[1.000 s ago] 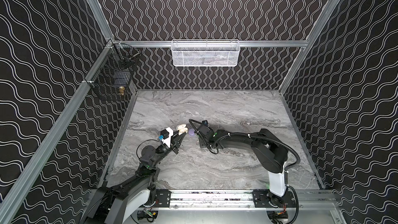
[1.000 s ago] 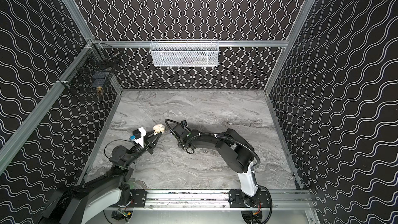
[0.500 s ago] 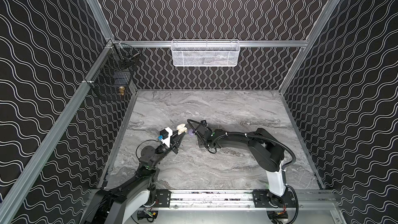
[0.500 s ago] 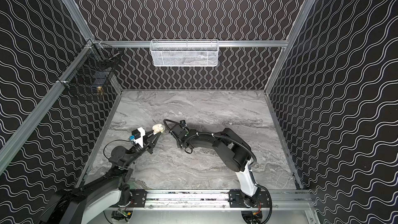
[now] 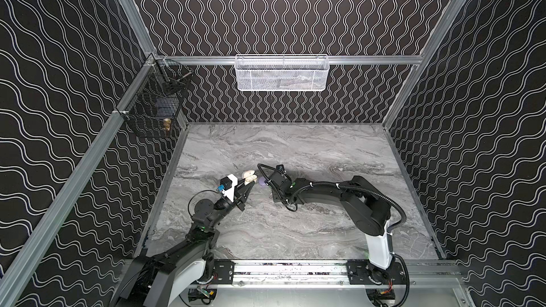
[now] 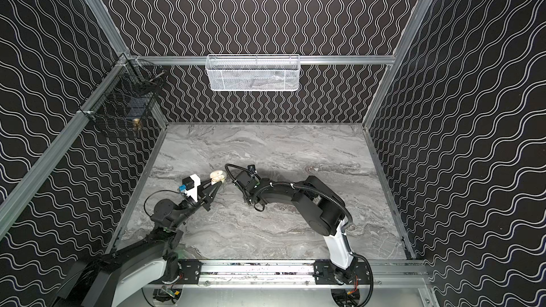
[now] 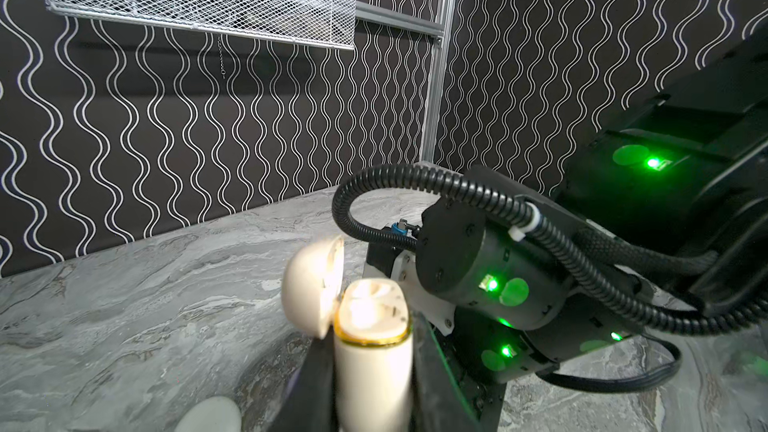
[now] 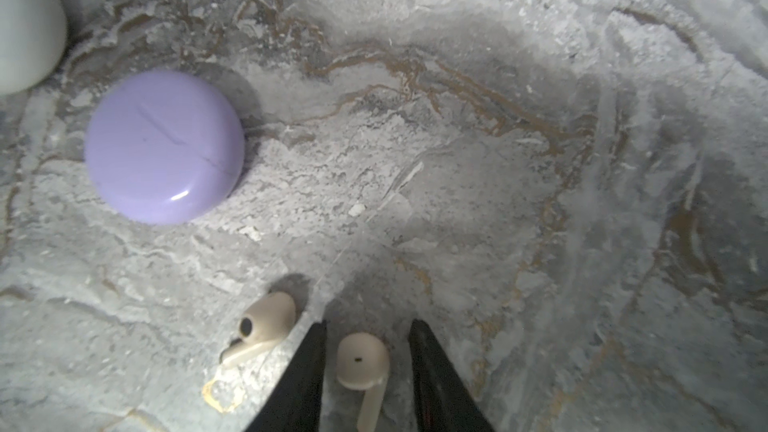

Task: Insert the wireless bluetooth earbuds into the charging case
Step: 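Lift the cream earbud with the right gripper toward the held case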

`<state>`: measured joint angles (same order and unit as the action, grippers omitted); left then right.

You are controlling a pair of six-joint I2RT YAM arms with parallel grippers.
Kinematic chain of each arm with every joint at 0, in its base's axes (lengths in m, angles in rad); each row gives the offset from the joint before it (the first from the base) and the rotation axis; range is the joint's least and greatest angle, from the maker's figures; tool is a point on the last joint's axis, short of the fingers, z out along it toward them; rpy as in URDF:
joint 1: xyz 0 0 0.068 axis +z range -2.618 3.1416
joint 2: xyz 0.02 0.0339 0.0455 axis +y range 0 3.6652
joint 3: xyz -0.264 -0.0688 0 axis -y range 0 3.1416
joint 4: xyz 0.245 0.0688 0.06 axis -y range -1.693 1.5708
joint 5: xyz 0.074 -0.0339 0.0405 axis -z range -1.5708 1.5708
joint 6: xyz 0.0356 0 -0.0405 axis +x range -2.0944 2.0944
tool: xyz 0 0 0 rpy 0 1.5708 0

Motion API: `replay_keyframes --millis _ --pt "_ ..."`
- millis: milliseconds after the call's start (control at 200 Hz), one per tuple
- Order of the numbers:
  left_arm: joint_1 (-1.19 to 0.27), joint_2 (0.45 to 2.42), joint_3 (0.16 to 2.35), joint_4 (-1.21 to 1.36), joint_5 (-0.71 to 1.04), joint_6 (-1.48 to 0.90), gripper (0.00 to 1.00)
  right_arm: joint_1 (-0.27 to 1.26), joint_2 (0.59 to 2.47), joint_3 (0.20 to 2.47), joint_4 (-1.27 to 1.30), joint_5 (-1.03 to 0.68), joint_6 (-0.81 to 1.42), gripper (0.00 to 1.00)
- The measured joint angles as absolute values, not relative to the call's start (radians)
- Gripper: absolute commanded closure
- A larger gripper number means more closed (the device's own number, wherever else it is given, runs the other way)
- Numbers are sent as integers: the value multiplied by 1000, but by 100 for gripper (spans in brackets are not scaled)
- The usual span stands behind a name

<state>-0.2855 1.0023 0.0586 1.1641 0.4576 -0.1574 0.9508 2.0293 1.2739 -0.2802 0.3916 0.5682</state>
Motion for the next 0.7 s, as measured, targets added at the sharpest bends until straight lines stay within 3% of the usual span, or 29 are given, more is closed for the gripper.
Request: replay_keyframes --millis 185,475,701 --pt "-286 988 59 1164 458 -157 100 951 2028 1270 -274 392 568 80" --pt "-285 991 59 1166 458 -157 100 951 1997 1246 -292 385 569 84" --pt "-286 1018 36 1254 509 -159 100 952 1801 1213 -344 403 572 84"
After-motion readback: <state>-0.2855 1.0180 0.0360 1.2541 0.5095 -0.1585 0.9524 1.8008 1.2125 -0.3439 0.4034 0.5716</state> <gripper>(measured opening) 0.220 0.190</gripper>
